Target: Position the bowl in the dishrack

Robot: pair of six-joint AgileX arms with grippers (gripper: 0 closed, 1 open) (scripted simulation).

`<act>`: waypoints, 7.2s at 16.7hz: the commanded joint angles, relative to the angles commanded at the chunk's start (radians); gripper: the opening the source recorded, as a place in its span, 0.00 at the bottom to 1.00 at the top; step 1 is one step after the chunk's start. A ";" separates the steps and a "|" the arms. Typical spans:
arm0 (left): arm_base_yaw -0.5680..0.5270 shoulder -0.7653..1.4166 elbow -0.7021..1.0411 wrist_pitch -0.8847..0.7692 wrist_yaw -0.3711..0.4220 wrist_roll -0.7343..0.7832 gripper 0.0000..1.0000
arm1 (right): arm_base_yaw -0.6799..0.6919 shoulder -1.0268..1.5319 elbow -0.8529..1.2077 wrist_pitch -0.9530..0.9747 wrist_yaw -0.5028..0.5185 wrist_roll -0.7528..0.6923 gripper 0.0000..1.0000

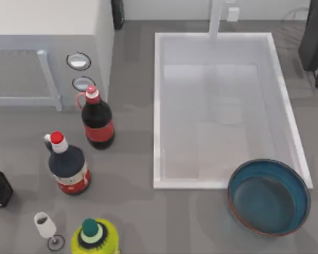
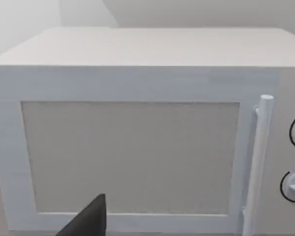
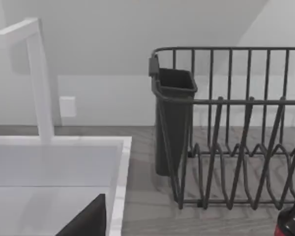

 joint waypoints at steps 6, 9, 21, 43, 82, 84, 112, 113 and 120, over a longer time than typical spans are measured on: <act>0.000 0.000 0.000 0.000 0.000 0.000 1.00 | 0.036 0.109 0.104 -0.102 0.002 0.037 1.00; 0.000 0.000 0.000 0.000 0.000 0.000 1.00 | 0.089 0.302 0.260 -0.263 0.007 0.092 1.00; 0.000 0.000 0.000 0.000 0.000 0.000 1.00 | 0.334 1.296 0.953 -1.013 0.027 0.341 1.00; 0.000 0.000 0.000 0.000 0.000 0.000 1.00 | 0.367 1.606 0.810 -0.697 0.028 0.377 1.00; 0.000 0.000 0.000 0.000 0.000 0.000 1.00 | 0.361 1.538 1.389 -1.383 0.027 0.375 0.00; 0.000 0.000 0.000 0.000 0.000 0.000 1.00 | 0.359 1.515 1.474 -1.469 0.026 0.370 0.00; 0.000 0.000 0.000 0.000 0.000 0.000 1.00 | -0.565 1.037 1.171 -0.225 -0.570 0.039 0.00; 0.000 0.000 0.000 0.000 0.000 0.000 1.00 | -0.596 1.016 1.160 -0.189 -0.591 0.028 0.00; 0.000 0.000 0.000 0.000 0.000 0.000 1.00 | -0.629 0.993 1.150 -0.149 -0.614 0.018 0.00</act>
